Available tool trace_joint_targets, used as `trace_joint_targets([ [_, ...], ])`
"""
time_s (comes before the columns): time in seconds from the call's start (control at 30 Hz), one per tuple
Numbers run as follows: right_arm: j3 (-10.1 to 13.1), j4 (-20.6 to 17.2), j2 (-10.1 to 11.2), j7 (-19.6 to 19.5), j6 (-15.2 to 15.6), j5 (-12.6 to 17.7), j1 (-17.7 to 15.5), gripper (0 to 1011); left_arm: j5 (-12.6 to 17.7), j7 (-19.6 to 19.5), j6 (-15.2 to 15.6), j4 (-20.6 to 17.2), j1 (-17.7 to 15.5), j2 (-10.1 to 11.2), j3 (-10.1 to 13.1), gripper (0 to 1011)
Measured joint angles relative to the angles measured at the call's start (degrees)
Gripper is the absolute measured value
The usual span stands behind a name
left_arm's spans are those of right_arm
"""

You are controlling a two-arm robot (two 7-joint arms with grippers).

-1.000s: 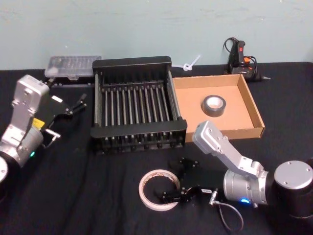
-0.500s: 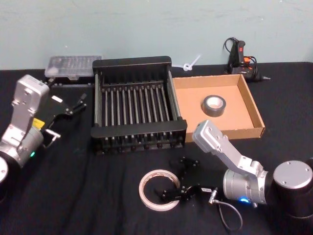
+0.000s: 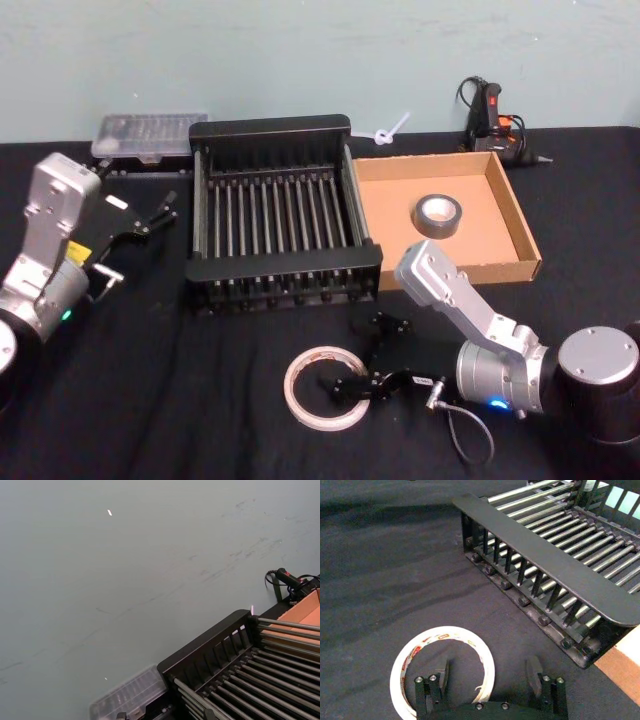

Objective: Pick up the white tape and place it into the black box , Pick up the silver tape and place it into the brown box.

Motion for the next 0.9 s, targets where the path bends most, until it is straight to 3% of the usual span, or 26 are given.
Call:
trace_joint_targets([
  [0.8,0.17,-0.03,-0.13,-0.30,-0.20,-0.87,-0.41,1003,0.00,0.00,0.00,0.00,0.00,0.00,0.00,1001],
  [0.9,0.16,-0.03,-0.13,-0.28,-0.20,-0.83,-0.40,954,0.00,0.00,0.00,0.00,0.00,0.00,0.00,1001],
])
